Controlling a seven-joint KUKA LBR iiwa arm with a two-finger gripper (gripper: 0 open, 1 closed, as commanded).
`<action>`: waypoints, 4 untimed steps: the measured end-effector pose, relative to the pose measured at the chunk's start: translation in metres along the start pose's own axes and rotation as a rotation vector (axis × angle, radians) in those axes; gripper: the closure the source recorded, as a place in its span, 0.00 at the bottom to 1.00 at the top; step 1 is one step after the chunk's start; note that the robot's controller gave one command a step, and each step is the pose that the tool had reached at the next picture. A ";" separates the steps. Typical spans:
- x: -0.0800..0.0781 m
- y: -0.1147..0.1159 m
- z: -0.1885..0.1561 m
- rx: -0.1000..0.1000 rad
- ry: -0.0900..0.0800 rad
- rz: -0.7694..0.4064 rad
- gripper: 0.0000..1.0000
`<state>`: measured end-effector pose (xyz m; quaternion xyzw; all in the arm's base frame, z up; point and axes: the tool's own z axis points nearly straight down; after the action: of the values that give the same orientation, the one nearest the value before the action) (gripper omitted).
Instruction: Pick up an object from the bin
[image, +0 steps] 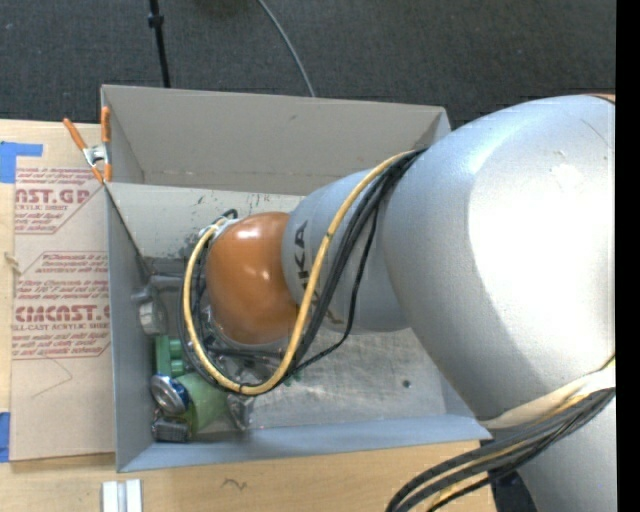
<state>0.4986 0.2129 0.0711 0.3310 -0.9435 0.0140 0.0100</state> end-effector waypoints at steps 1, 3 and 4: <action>-0.017 0.018 -0.118 -0.015 -0.039 -0.209 1.00; -0.055 -0.009 -0.032 -0.015 -0.040 -0.601 1.00; -0.077 -0.022 -0.145 -0.006 -0.045 -0.581 1.00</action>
Offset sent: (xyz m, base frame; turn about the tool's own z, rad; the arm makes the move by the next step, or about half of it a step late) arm 0.0018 0.0265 0.1138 -0.2089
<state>0.5741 0.2488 0.2139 0.5876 -0.8091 0.0007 -0.0063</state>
